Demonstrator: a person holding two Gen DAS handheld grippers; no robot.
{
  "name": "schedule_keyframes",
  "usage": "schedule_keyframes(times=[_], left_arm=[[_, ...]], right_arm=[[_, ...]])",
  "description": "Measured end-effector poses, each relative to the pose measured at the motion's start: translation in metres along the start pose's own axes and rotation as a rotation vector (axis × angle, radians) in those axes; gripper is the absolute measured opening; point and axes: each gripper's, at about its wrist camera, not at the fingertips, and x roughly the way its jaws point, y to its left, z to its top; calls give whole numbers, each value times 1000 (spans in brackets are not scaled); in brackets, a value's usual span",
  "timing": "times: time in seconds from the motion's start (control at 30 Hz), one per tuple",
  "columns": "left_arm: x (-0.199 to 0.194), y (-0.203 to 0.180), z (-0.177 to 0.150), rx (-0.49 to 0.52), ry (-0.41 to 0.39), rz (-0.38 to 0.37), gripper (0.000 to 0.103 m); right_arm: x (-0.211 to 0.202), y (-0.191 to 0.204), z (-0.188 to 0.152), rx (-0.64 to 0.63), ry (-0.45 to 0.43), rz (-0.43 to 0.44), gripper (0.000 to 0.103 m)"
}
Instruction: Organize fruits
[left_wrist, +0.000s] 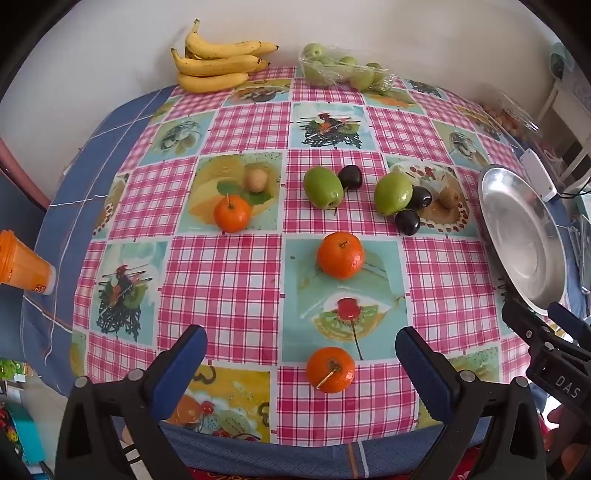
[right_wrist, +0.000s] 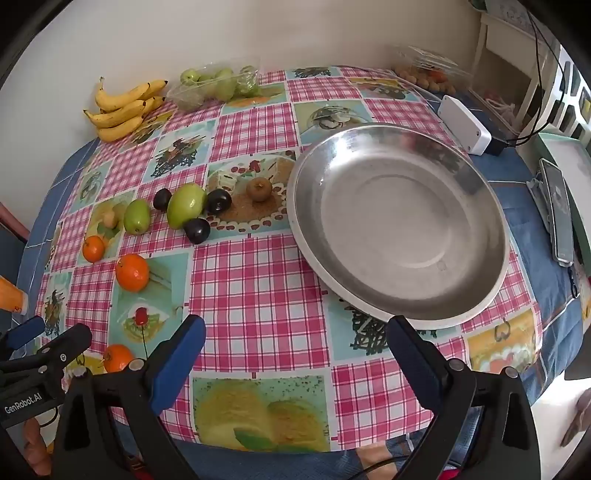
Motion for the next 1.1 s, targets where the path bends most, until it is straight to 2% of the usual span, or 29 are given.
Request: schedule_keyframes(times=[0.23, 0.37, 1.1], left_arm=[[2, 12, 7, -9, 20, 6, 103], [3, 4, 3, -20, 10, 25, 103], [5, 8, 2, -62, 20, 13, 103]], right_arm=[[0, 1, 0, 0, -4, 1, 98], [-1, -1, 1, 1, -6, 0, 98], [-1, 2, 1, -3, -4, -2, 98]])
